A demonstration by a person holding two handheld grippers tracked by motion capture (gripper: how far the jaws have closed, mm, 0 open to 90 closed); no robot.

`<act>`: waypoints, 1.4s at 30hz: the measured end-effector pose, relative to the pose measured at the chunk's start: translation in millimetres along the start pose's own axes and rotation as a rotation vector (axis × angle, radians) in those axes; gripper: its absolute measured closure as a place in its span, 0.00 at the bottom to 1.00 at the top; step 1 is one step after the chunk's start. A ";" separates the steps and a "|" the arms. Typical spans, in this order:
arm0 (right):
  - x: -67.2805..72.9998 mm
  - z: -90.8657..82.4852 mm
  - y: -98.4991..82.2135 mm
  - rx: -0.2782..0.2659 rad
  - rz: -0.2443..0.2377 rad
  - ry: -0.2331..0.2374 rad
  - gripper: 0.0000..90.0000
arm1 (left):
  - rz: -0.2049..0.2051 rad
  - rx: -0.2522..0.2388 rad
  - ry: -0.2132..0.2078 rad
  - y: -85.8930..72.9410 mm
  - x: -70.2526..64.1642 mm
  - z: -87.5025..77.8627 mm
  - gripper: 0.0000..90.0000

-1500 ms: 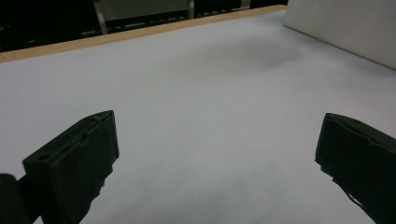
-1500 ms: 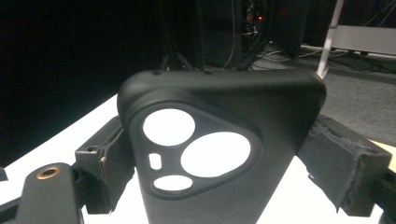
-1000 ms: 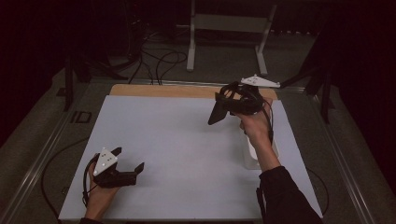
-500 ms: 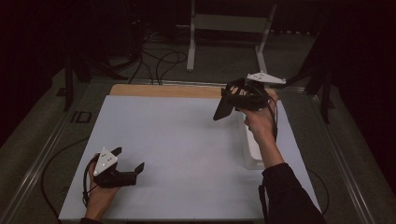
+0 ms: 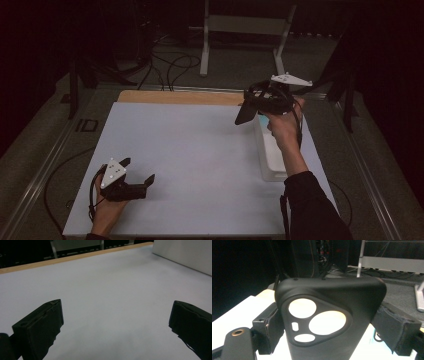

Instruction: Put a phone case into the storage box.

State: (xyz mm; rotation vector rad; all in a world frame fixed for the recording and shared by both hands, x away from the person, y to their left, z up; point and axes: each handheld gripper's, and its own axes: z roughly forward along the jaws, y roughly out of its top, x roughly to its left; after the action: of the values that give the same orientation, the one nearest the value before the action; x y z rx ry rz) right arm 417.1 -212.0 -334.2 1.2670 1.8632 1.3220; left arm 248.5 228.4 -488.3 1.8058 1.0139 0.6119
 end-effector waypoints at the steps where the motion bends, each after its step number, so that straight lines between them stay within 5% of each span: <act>1: -1.3 0.1 0.0 0.000 0.001 -0.004 0.17 | 0.000 0.000 0.000 0.0 0.1 0.0 0.00; 42: -58.8 -9.1 -0.9 0.029 0.030 -0.216 0.17 | 0.006 0.009 0.000 -0.1 -0.7 1.3 0.00</act>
State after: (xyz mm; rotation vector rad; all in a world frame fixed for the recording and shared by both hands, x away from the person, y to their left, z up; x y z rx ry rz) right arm 434.3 -268.9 -337.2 1.3982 1.7249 1.1274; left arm 249.0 227.1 -488.9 1.8172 1.0126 0.6125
